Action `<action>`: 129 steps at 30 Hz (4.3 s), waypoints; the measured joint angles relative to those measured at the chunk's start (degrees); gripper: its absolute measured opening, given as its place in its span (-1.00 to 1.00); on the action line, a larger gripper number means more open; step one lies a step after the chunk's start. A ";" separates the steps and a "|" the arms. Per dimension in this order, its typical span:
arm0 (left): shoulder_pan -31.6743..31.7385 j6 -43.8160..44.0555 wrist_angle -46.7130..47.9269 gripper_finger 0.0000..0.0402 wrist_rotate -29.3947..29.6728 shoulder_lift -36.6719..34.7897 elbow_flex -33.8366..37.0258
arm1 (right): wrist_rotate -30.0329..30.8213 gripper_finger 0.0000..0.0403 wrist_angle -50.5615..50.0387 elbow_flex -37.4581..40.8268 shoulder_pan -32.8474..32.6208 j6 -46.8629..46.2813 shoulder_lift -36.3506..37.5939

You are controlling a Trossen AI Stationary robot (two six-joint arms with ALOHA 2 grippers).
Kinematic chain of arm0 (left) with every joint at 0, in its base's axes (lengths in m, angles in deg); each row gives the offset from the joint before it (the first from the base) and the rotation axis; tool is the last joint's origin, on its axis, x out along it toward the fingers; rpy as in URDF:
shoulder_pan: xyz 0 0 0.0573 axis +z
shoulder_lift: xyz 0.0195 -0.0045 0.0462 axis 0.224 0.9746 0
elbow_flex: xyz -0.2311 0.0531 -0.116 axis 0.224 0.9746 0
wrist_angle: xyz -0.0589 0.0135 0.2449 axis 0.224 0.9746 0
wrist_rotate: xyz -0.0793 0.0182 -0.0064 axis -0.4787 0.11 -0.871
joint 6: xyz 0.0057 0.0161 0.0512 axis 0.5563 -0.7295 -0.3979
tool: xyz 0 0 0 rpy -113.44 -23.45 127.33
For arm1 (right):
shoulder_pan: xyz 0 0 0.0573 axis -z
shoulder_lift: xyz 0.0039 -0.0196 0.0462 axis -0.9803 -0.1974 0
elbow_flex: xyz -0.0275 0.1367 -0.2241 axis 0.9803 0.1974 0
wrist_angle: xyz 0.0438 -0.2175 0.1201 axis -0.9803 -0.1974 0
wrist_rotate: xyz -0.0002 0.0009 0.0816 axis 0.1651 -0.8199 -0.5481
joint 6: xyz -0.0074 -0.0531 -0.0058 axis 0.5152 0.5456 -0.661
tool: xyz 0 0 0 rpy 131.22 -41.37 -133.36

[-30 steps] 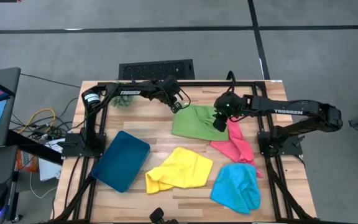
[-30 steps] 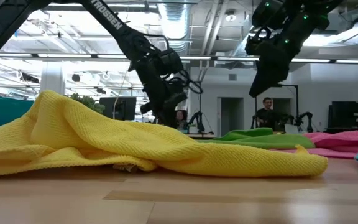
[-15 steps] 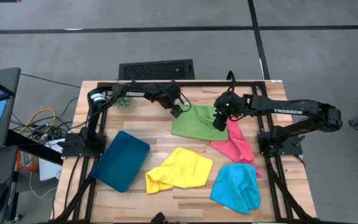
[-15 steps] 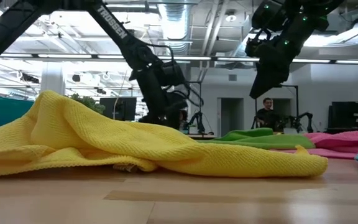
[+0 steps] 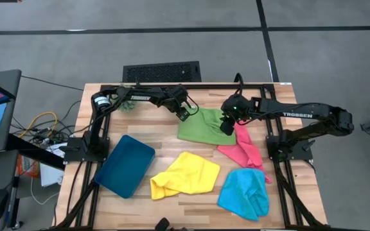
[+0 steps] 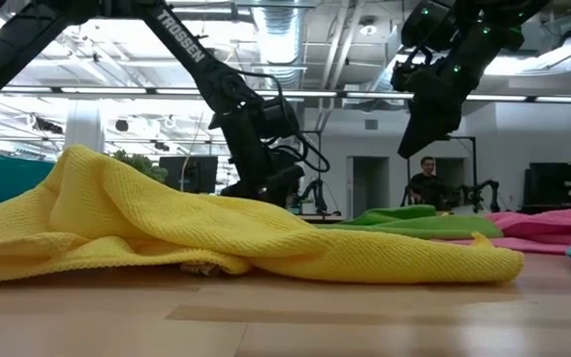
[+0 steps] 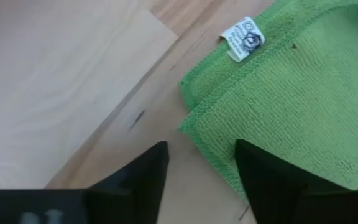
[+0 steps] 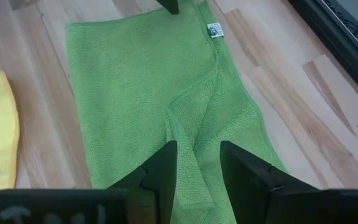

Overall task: Fold microfiber towels
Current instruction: Fold the green microfiber towel

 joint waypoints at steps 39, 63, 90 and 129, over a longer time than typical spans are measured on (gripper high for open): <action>-2.03 -3.96 13.19 -0.98 -3.08 -11.65 0.15 | -0.18 -0.10 7.95 1.37 -0.12 -3.02 -9.58; -3.51 -6.75 16.00 -0.98 -1.70 -11.57 0.15 | -5.92 0.19 10.08 1.46 0.37 15.35 -17.03; -3.52 -6.71 14.78 -0.98 -1.70 -11.54 0.15 | -4.46 -0.14 11.14 1.18 1.11 17.96 -18.12; -3.52 -6.47 13.16 -0.98 -1.50 -11.52 0.15 | -2.75 -0.96 11.78 -1.43 -0.50 16.65 -23.63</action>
